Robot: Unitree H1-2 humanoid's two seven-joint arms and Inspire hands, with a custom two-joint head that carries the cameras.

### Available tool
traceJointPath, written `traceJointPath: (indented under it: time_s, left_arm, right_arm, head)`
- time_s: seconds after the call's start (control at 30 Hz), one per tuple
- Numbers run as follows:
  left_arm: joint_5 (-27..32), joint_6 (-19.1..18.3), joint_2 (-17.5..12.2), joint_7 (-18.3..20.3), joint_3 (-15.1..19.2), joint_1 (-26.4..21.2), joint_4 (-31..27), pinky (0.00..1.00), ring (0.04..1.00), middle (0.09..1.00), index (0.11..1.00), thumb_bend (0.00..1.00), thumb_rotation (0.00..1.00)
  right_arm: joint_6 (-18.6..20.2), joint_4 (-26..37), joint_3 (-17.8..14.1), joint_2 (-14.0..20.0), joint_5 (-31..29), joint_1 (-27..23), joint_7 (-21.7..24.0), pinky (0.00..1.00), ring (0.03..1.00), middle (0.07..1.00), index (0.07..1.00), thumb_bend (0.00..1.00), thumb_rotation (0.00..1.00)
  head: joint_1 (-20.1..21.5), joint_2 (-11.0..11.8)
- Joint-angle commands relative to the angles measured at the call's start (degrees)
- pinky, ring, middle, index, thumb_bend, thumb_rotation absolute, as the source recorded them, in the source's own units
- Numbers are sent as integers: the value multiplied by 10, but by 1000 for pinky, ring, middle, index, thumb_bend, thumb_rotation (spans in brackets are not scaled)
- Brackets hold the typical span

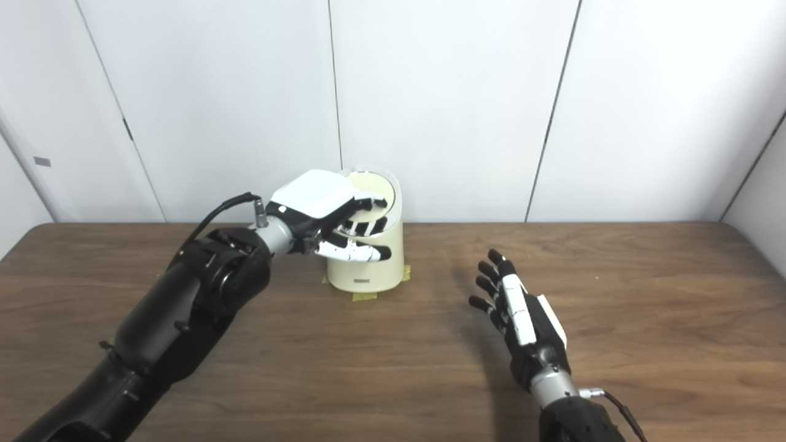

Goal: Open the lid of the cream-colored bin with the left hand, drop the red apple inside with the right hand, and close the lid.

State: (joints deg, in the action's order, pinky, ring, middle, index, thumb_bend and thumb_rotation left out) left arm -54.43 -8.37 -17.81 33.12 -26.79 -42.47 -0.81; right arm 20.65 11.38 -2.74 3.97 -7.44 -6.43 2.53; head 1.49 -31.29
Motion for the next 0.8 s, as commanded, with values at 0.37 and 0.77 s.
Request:
traceJointPath:
  time_s: [0.37,0.77]
  left_arm:
    - [0,16,-21,-26,61,12,-135,808,810,817,855,543,604]
    - [-8,52,-49,-32,108,115,-228,782,815,807,838,531,578]
  right_arm:
    - [0,14,-1,-6,4,-22,-7,827,925,930,956,599,958]
    - [6,16,6,-7,16,-25,-5,827,937,938,959,591,979]
  head:
    - [6,1]
    - [12,2]
